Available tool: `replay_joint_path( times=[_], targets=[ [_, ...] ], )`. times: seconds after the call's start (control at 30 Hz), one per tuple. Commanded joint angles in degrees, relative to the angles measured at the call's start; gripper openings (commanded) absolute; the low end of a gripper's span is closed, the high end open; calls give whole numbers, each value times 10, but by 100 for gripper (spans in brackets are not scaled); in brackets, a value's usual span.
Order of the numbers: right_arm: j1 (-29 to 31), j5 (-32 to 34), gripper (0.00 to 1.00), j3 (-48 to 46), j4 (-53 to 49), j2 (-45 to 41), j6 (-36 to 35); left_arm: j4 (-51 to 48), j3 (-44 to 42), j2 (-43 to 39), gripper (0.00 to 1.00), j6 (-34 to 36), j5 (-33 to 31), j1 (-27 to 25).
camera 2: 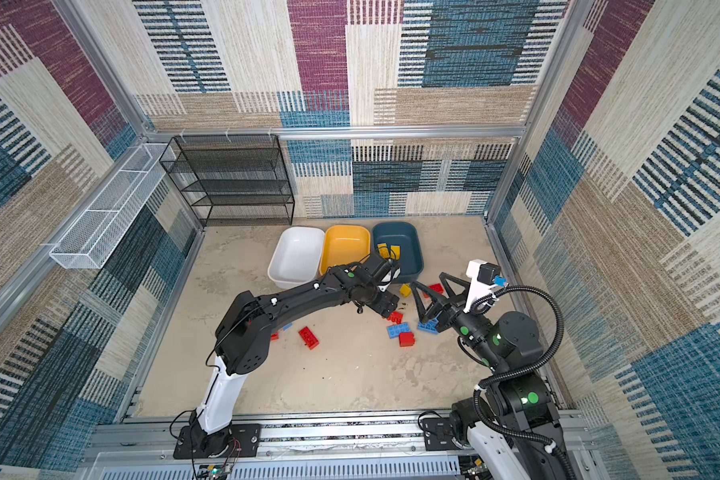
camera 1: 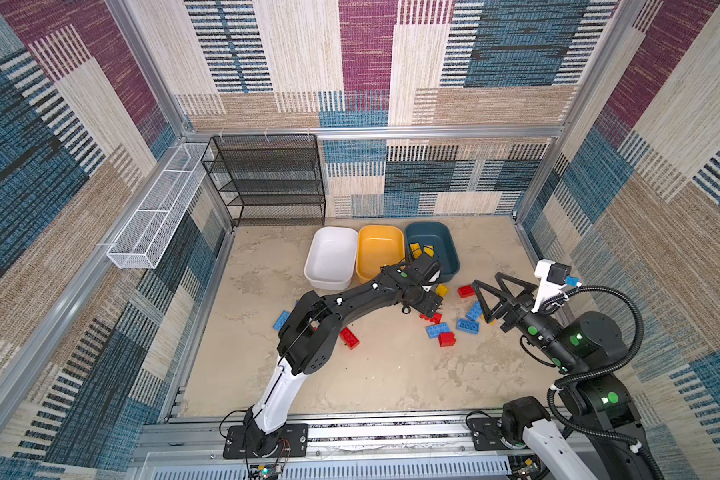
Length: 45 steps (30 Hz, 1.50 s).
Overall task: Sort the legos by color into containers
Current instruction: 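Move the left gripper toward bricks beside the teal tub while the right draws back, then close the left gripper on a yellow brick beside the teal tub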
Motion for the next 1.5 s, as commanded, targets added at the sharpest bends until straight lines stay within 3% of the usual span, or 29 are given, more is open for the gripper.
replay_joint_path(
  times=[0.0,0.27,0.5,0.73,1.17,1.47],
  targets=[
    [1,-3,100,-14,-14,-19,9,-7,14,23,81,-9,-54,-2],
    [1,-23,100,-12,-52,0,-10,-47,115,82,75,23,-90,-1],
    [1,-16,100,-7,-59,3,-21,-72,184,142,73,15,-55,-1],
    [1,-2,100,-13,-63,-1,-28,-62,179,160,65,-2,-55,0],
    [1,10,99,-31,-59,3,-35,-39,157,136,36,-10,-35,-1],
    [1,23,100,-60,-45,3,-22,-25,112,67,34,-2,-30,1]
  ],
)
